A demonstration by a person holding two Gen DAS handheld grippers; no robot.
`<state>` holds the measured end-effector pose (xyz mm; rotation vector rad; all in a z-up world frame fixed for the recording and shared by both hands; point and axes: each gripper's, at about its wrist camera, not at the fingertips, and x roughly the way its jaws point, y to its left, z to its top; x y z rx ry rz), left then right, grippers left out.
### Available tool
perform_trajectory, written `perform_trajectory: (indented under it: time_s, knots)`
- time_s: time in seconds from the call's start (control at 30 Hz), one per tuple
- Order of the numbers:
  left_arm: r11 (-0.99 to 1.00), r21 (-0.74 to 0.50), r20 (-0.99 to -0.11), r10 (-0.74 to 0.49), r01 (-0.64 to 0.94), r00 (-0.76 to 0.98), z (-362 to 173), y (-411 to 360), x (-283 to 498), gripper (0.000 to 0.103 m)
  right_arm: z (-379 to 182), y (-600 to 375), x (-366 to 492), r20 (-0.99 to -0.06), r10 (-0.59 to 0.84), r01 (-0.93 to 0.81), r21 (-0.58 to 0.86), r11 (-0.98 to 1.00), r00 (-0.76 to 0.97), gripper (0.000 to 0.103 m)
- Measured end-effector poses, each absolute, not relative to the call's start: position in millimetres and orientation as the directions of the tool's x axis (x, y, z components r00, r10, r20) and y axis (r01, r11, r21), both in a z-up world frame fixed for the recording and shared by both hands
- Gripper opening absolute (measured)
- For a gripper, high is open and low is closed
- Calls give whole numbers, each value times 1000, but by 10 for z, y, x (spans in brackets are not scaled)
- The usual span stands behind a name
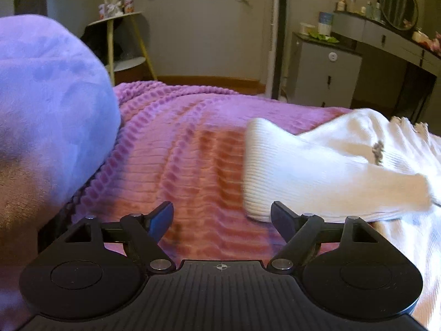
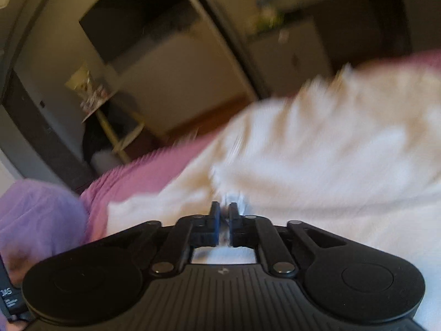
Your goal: Fold small clothes
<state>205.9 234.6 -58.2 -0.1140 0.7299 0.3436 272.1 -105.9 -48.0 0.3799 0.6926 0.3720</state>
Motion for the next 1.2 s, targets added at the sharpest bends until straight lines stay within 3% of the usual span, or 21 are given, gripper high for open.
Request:
perform_trajectory:
  time_s: [0.2, 0.37, 0.43, 0.5, 0.63, 0.73, 0.77, 0.8, 0.83, 1.03, 1.2]
  knots:
    - [959, 37, -670, 232, -280, 705, -613, 2001, 2129, 84, -504, -1808, 2601, -576, 330, -54, 444, 895, 748, 4]
    - [951, 31, -702, 240, -308, 670, -704, 1908, 2189, 84, -782, -1820, 2592, -609, 451, -30, 574, 818, 653, 10]
    - [947, 33, -698, 250, -319, 671, -695, 1918, 2166, 84, -834, -1643, 2592, -601, 497, -70, 592, 803, 626, 37]
    - [945, 57, -686, 272, -322, 675, -678, 1925, 2141, 84, -873, -1449, 2626, -572, 549, -111, 625, 773, 609, 49]
    - [941, 77, -681, 292, -331, 672, -662, 1987, 2123, 85, -952, -1074, 2814, -563, 589, -137, 645, 752, 580, 54]
    - [940, 71, -688, 289, -334, 666, -674, 2033, 2121, 85, -1049, -928, 2935, -576, 587, -117, 650, 751, 568, 50]
    - [939, 72, -689, 289, -335, 664, -682, 2041, 2121, 85, -1044, -896, 2950, -567, 594, -123, 656, 744, 571, 42]
    - [940, 72, -690, 289, -335, 663, -690, 2046, 2123, 85, -1021, -866, 2961, -553, 605, -138, 662, 736, 573, 18]
    - [940, 73, -692, 289, -334, 662, -694, 2049, 2128, 85, -997, -857, 2971, -549, 605, -148, 658, 738, 577, 8]
    - [941, 66, -691, 283, -332, 665, -685, 2013, 2167, 85, -495, -1166, 2828, -453, 520, -217, 567, 795, 724, 7]
    - [949, 54, -690, 261, -311, 675, -641, 1882, 2239, 86, -336, -1706, 2750, -462, 328, -125, 418, 900, 824, 7]
